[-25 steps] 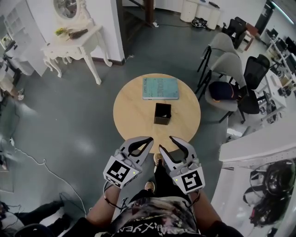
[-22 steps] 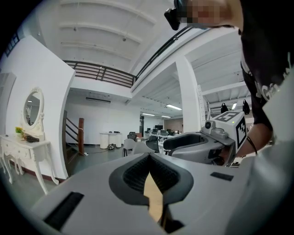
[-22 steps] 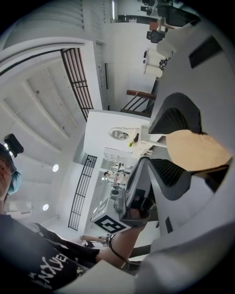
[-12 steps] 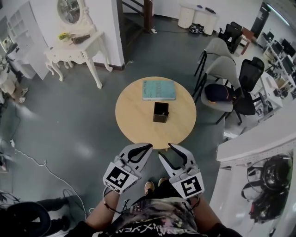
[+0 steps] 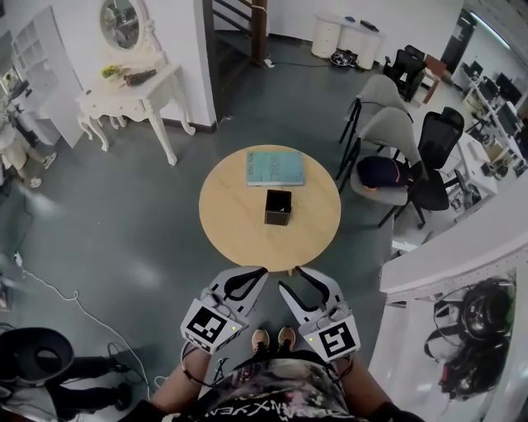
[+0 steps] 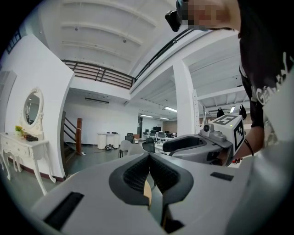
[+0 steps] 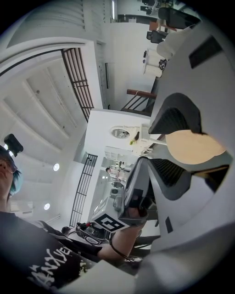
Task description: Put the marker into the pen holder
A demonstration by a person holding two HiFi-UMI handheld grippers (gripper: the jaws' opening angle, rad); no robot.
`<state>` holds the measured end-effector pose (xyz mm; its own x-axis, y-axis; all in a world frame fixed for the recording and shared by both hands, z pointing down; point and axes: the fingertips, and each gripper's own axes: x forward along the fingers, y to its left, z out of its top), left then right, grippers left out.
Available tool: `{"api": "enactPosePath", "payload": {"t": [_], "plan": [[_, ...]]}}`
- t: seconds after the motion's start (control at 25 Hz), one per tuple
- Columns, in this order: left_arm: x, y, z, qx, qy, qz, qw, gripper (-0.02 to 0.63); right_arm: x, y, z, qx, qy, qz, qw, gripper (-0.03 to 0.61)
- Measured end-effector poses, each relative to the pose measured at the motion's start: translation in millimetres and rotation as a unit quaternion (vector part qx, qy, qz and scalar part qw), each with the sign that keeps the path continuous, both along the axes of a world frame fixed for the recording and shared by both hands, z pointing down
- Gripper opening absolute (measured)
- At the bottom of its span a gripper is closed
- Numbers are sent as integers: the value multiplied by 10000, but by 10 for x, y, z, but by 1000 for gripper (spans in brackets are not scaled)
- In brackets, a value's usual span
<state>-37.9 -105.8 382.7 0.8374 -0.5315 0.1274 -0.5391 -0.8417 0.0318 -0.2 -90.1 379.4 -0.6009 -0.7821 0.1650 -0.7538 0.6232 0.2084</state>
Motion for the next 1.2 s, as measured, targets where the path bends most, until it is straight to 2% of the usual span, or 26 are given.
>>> {"api": "enactPosePath", "payload": {"t": [0.24,0.6,0.72,1.2], "plan": [[149,-65,-88,40,69,-26,10000,18,122,-72,-58,38,-7,-28,10000,153],[215,-149,-128,113,-15,-124,9999,18,277,-148,-103,172,73,99,9998,35],[215,-124,-119,118,-57,-146,9998,17,312,-145,-102,152,91,175,9997,14],[223,-124,-135,104,5,-206,9997,17,307,-109,-93,120,128,110,9998,2]]}}
